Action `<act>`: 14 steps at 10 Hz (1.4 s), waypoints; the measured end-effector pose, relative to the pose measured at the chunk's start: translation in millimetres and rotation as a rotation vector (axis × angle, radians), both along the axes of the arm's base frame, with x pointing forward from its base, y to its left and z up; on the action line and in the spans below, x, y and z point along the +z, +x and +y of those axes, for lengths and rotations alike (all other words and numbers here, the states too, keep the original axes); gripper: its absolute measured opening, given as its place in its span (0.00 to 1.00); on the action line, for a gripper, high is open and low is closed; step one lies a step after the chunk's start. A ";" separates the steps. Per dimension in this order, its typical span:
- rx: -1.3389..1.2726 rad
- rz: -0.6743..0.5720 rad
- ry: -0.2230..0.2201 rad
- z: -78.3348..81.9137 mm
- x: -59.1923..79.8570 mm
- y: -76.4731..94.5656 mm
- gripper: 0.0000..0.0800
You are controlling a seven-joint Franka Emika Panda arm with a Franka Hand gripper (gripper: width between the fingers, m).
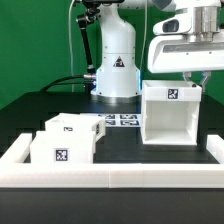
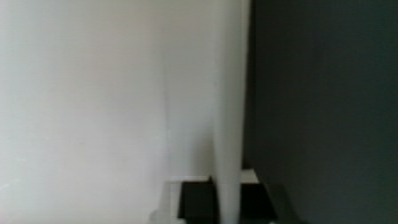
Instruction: Assemble drawer
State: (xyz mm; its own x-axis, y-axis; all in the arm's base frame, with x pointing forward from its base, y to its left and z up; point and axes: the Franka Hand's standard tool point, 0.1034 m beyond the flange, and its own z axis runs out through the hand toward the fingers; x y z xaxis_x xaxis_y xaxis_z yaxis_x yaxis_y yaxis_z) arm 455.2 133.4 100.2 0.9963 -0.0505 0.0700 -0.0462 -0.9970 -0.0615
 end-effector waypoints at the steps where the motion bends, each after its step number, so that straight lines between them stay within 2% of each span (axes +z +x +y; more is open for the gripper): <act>1: 0.003 -0.011 0.002 -3.3 0.1 12.2 0.05; 3: 0.053 -0.053 0.003 -10.8 0.1 41.1 0.05; 5: 0.080 -0.068 -0.001 -15.7 0.2 55.1 0.05; 7: 0.106 -0.075 -0.004 -17.9 0.7 61.3 0.05; 12: 0.102 -0.077 -0.002 -19.2 0.2 63.8 0.05; 14: 0.097 -0.099 -0.001 -23.4 0.4 84.2 0.05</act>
Offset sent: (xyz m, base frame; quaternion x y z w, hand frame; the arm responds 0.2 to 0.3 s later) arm 0.0396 -0.0173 -0.0162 -0.0040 0.0000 -0.0478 0.9988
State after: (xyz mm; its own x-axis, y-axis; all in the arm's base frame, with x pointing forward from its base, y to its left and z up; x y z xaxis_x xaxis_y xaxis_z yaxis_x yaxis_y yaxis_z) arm 539.4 110.1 100.6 0.9846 0.0457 0.1687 0.0566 -0.9966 -0.0604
